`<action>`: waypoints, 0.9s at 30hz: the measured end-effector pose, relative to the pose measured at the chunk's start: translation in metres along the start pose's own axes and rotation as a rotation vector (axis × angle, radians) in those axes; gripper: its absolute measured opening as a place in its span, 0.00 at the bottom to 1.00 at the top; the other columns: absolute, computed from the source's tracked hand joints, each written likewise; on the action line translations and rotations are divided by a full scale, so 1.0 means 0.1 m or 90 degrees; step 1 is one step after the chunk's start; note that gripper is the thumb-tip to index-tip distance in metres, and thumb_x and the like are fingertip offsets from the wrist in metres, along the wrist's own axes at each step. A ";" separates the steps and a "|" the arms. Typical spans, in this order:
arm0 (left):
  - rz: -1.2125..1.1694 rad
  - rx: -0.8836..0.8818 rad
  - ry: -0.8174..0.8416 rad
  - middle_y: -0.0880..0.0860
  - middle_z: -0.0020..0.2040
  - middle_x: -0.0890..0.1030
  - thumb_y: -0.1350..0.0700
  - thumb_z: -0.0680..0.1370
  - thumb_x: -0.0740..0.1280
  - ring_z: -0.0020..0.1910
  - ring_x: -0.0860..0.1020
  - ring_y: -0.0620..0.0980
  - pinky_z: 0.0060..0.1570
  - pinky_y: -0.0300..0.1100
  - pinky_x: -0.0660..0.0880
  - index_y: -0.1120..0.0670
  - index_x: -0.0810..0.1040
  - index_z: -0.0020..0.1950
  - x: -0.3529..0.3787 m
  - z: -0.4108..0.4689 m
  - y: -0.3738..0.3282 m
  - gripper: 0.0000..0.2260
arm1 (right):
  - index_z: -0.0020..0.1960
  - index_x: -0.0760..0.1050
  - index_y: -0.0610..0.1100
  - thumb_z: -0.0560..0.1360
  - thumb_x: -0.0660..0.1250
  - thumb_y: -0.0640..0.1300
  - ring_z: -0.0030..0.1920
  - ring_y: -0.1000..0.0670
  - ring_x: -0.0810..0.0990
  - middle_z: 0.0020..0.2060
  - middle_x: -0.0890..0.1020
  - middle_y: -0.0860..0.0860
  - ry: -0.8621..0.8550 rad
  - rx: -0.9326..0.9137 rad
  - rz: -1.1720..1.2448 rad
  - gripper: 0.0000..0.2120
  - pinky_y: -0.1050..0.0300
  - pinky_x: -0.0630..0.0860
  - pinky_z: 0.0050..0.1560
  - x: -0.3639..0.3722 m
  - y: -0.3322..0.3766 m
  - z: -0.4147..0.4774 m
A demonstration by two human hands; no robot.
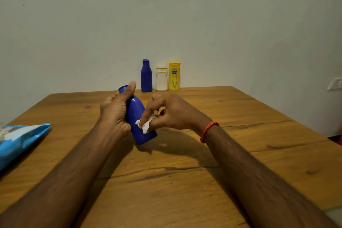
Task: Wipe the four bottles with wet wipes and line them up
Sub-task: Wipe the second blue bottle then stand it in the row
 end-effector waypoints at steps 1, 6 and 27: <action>0.003 0.011 -0.021 0.57 0.57 0.83 0.46 0.59 0.83 0.54 0.83 0.60 0.49 0.62 0.81 0.54 0.76 0.60 -0.03 0.01 -0.01 0.34 | 0.50 0.84 0.46 0.70 0.77 0.43 0.50 0.51 0.77 0.46 0.80 0.53 0.005 0.009 -0.008 0.09 0.58 0.75 0.49 0.01 -0.01 0.00; -0.002 0.060 -0.055 0.55 0.55 0.84 0.43 0.61 0.79 0.52 0.83 0.57 0.49 0.58 0.82 0.52 0.75 0.60 -0.06 0.03 -0.07 0.32 | 0.49 0.82 0.45 0.72 0.76 0.44 0.50 0.55 0.77 0.48 0.80 0.53 -0.058 0.041 -0.054 0.08 0.63 0.71 0.47 -0.02 -0.08 0.03; 0.311 0.495 0.140 0.53 0.50 0.80 0.42 0.69 0.69 0.49 0.81 0.50 0.48 0.42 0.80 0.55 0.73 0.59 0.32 -0.28 -0.33 0.24 | 0.61 0.78 0.47 0.74 0.74 0.50 0.54 0.51 0.80 0.56 0.82 0.50 -0.166 0.152 0.038 0.18 0.58 0.76 0.49 -0.05 -0.30 0.04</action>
Point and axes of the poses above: each hand's wrist, its own z-axis towards the middle knuckle, its own x-axis out of the palm, y = z × x, the point moved 7 cm from there along z, towards the middle knuckle
